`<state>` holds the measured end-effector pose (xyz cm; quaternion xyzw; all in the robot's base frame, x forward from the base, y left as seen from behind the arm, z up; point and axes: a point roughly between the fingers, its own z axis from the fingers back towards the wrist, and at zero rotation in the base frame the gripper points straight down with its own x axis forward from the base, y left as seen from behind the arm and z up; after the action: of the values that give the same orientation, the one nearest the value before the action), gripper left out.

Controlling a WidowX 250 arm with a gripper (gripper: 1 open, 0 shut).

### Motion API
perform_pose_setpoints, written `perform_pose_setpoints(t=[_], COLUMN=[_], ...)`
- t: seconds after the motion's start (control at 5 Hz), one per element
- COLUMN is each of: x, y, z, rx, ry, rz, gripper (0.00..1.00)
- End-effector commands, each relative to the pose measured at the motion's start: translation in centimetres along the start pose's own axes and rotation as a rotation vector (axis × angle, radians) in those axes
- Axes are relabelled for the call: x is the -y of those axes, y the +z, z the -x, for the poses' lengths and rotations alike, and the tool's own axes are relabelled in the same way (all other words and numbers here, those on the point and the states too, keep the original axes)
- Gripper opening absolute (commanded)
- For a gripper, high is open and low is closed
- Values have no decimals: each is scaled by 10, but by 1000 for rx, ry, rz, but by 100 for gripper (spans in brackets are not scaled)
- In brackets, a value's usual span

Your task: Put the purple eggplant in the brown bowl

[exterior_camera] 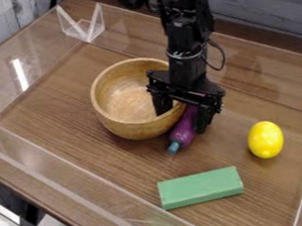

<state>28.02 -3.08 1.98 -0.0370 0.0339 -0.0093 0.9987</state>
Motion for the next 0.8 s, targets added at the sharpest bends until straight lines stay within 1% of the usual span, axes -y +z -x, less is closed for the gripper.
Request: perform_pose_setpoints(t=[0.0,0.6], x=[6,11], y=[-17,-18], z=[7,9], rx=[-48,-68], ry=[-6,-1], rz=[7,8], gripper=[100,100])
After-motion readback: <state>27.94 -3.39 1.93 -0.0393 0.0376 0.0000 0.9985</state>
